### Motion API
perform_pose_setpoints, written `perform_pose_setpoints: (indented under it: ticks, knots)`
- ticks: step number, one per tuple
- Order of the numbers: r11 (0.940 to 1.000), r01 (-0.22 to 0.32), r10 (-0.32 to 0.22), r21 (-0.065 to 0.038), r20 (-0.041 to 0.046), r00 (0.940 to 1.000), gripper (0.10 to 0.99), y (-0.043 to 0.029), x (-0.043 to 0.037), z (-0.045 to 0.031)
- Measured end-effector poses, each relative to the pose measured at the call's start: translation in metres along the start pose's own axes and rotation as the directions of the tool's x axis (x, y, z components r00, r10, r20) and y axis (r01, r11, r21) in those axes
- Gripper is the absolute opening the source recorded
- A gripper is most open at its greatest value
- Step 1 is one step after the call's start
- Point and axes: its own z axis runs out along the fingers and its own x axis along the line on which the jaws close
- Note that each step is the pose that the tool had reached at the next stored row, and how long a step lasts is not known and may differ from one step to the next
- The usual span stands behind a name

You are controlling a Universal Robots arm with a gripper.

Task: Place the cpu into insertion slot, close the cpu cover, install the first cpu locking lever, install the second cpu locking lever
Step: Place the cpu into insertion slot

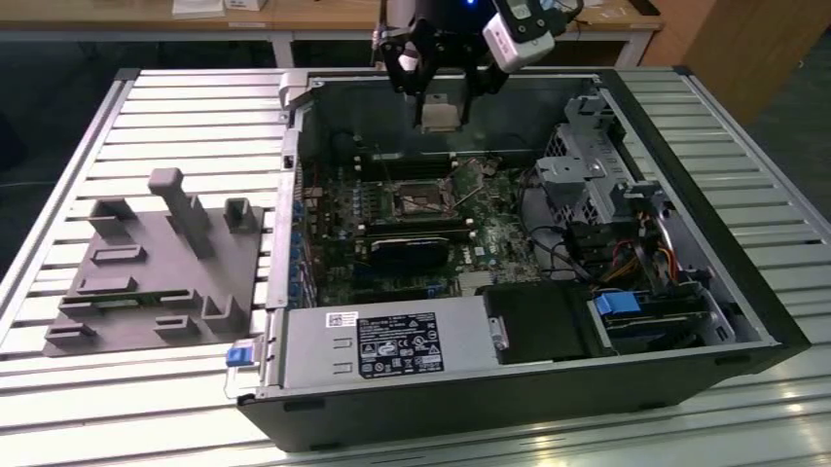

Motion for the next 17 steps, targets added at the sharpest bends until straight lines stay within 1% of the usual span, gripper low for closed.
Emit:
perform_pose_setpoints:
  ticks: [9, 17]
  knots:
    - [1.0000, 0.000, 0.000, 0.004, 0.0001, 1.0000, 0.537, 0.0004, 0.0003, 0.0092]
    - [1.0000, 0.000, 0.000, 0.007, 0.0002, 1.0000, 0.537, 0.0044, 0.0010, 0.0180]
